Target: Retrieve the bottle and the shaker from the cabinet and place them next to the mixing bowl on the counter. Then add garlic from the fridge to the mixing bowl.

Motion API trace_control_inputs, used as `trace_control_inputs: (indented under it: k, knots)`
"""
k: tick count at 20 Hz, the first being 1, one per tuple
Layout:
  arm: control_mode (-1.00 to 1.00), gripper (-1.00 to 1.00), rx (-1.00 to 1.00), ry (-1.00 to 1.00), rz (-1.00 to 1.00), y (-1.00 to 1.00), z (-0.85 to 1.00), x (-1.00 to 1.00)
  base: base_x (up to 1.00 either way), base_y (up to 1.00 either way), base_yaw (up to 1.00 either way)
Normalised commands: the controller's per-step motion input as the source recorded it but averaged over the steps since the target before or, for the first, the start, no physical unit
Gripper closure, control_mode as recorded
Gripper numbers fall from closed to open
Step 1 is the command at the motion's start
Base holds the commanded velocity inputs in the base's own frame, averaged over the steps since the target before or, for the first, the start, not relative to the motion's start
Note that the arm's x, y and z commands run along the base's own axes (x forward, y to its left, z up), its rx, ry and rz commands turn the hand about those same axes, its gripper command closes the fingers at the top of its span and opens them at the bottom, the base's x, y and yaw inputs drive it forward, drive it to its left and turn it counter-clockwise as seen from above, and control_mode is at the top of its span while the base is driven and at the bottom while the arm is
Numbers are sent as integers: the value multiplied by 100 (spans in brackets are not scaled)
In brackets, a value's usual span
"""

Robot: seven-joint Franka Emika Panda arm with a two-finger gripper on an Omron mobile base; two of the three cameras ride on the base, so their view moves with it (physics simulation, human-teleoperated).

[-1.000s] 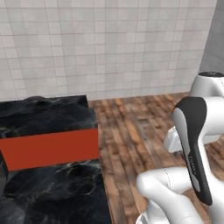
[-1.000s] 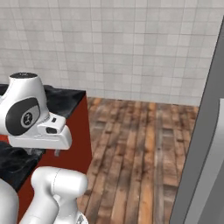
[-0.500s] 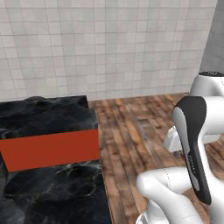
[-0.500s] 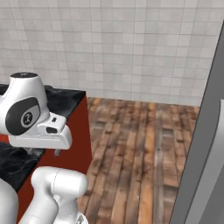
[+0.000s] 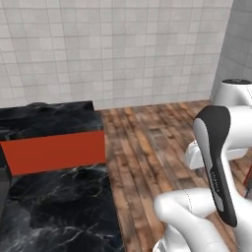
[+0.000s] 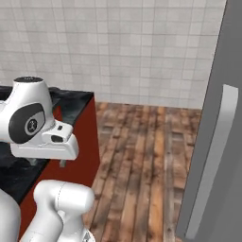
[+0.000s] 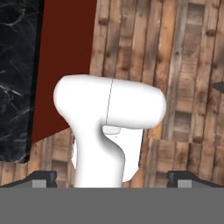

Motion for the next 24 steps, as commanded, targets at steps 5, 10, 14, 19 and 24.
trace_control_inputs:
  k: [5,10,14,19,24]
  knots:
    - [100,-100,0,0,0,0,0,0,-88,-5,-1]
    - [100,-100,0,0,0,0,0,0,-51,-3,-1]
    - [100,-100,0,0,0,0,0,0,-7,-1,0]
    - [-100,-100,0,-2,0,0,0,0,0,0,0]
    - [-100,-100,1,-32,-9,-27,1,-15,0,0,0]
